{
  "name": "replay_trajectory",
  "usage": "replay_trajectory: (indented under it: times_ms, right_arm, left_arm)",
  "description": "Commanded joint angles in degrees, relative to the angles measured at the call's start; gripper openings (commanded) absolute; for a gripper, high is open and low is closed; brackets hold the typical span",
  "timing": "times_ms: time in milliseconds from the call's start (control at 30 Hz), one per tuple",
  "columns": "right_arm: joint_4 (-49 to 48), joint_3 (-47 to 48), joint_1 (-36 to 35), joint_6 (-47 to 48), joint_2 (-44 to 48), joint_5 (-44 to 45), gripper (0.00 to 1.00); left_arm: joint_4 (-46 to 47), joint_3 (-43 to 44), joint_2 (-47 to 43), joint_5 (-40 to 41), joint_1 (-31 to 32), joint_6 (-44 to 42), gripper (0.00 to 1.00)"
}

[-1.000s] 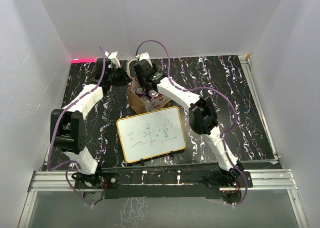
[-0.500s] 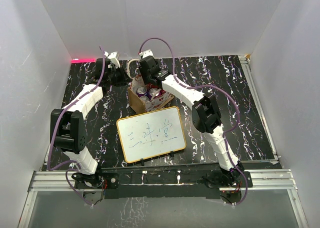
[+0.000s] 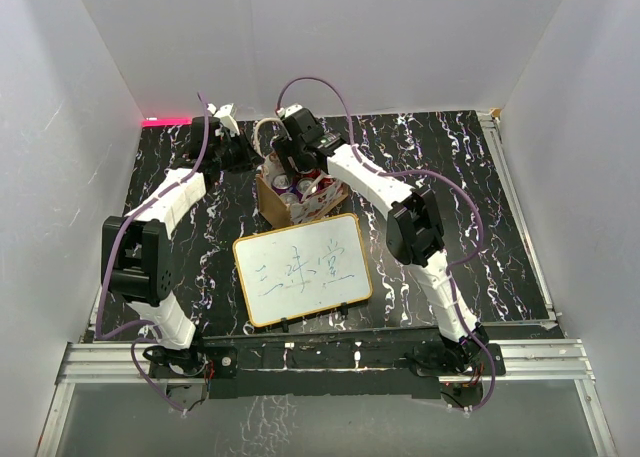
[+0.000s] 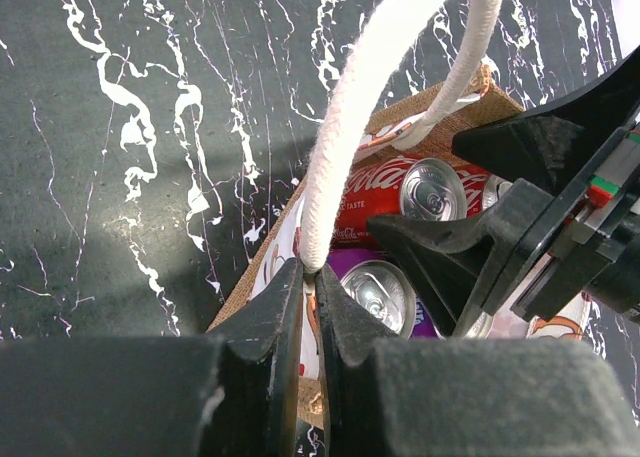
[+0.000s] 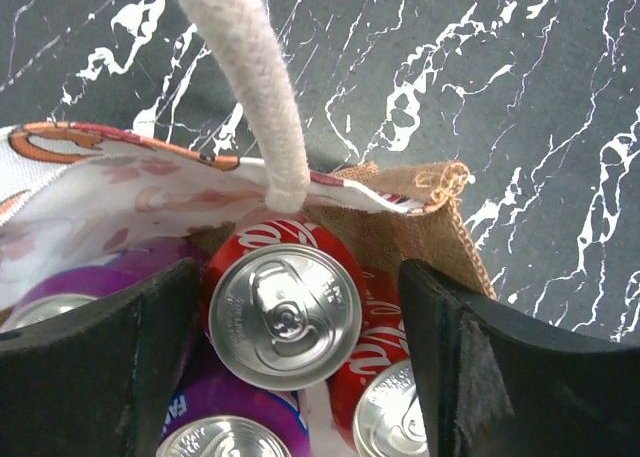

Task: Take the beverage out of the canvas bag

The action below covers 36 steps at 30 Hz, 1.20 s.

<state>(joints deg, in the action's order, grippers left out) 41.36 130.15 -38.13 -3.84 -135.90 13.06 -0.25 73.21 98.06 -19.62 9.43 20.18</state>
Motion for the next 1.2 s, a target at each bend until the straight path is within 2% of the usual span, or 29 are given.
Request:
replay_trajectory:
  times_ms: [0,267,600,867,1000,1167]
  right_arm:
    - [6.51,2.66,0.20,4.28,1.53,-2.93,0.85]
    - [11.37,6.62,0.24,7.28,-3.28,-7.43,0.85]
    - [9.39,6.45,0.24,8.62,-6.93,-6.99,0.80]
    - [7.23,9.26,-0.26,8.63,-6.21,-5.78,0.62]
    - [3.03,10.07,-1.82,9.40,-1.99,-3.72,0.45]
    - [-6.55,7.59,-2.92,8.56,5.79,-2.37,0.35]
  left_arm:
    - [-0.72,1.69,-0.01,-0.86,-0.39,0.03,0.06]
    - [-0.80,1.67,-0.14,-0.69,-0.36,-0.06,0.06]
    - [-0.98,1.68,-0.24,-0.51,-0.38,-0.14,0.06]
    - [-0.98,1.67,-0.11,-0.50,-0.47,-0.15,0.06]
    - [-0.96,1.76,0.23,-0.66,-0.51,-0.15,0.06]
    - [-1.07,1.77,0.43,-0.50,-0.47,-0.19,0.06]
